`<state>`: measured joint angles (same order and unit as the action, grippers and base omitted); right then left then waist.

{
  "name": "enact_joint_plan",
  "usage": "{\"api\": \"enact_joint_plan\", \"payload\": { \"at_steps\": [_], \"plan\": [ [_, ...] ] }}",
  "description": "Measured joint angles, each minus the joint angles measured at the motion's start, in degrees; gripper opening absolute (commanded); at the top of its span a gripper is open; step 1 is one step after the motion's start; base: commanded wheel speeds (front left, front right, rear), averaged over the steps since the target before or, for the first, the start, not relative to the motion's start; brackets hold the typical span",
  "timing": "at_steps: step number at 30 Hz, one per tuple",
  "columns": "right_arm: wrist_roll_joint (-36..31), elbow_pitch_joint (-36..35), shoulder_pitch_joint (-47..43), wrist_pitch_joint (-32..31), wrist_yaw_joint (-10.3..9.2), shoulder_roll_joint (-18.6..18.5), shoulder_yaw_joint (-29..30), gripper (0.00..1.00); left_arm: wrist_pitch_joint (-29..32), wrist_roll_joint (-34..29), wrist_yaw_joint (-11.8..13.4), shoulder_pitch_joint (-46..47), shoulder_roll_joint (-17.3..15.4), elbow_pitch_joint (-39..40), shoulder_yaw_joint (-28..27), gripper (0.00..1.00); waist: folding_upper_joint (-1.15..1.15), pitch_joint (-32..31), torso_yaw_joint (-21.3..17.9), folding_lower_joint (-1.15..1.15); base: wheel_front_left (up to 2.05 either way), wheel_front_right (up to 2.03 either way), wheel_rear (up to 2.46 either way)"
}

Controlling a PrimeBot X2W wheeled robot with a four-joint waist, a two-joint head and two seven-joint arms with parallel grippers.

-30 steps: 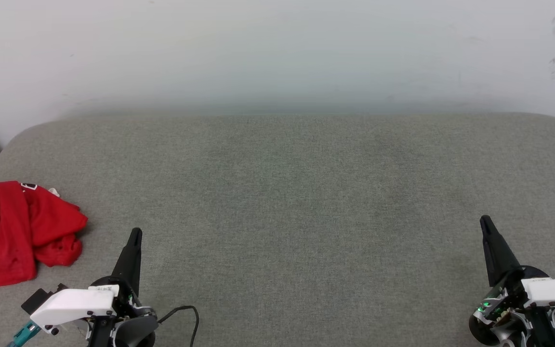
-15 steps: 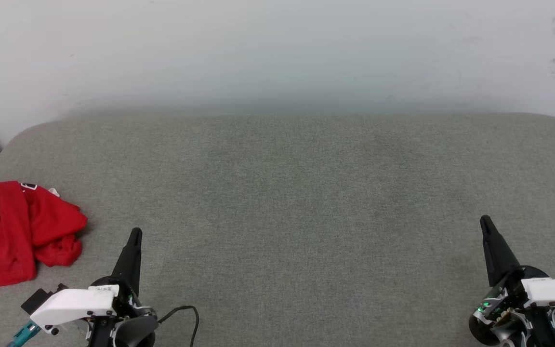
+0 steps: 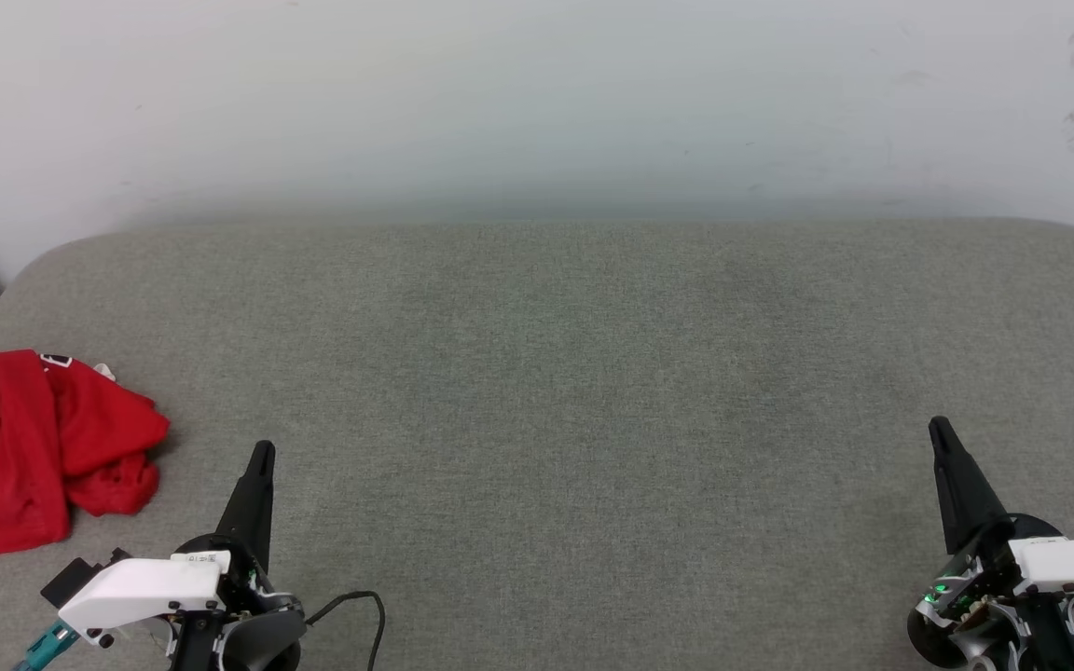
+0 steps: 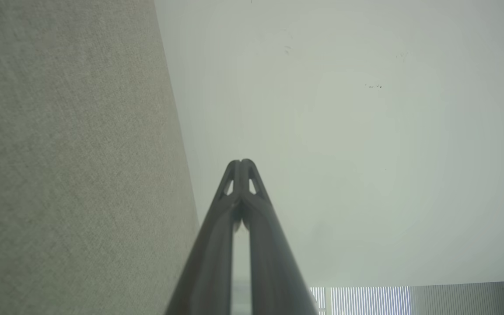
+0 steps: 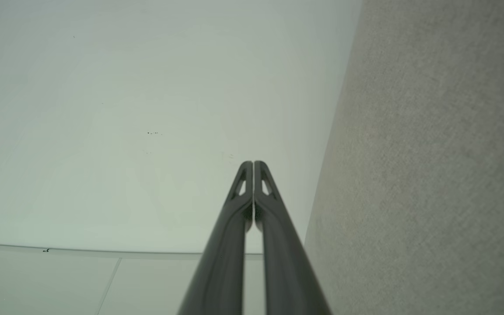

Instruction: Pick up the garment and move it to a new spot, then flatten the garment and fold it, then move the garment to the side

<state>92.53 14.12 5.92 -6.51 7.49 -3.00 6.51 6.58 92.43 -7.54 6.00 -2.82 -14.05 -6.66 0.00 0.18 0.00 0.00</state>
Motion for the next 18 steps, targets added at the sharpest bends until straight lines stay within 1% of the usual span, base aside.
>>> {"api": "enact_joint_plan", "payload": {
  "at_steps": [7,8,13,18],
  "plan": [
    [0.0,0.0,0.0,0.0,0.00,0.0,0.0,0.00,0.0,0.0,0.0,0.0,0.0,0.0,0.0,0.00,0.00,0.0,0.0,0.00,0.00,0.00,0.00],
    [0.0,0.0,0.0,0.0,0.00,0.0,0.0,1.00,0.0,0.0,0.0,0.0,0.0,0.0,0.0,1.00,0.00,0.0,0.0,0.00,0.00,0.00,0.00],
    [0.0,1.4,-1.7,0.1,-0.02,0.0,-0.1,1.00,-0.2,0.0,0.0,-1.6,0.2,-1.7,0.5,1.00,0.00,0.0,0.0,0.00,0.00,0.00,0.00],
    [-0.9,0.5,-1.9,1.5,-0.08,0.1,-0.7,1.00,-1.6,-0.2,0.0,-1.7,0.2,-1.1,2.3,1.00,0.00,0.0,0.0,0.00,0.00,0.00,0.00]
  ]
}}
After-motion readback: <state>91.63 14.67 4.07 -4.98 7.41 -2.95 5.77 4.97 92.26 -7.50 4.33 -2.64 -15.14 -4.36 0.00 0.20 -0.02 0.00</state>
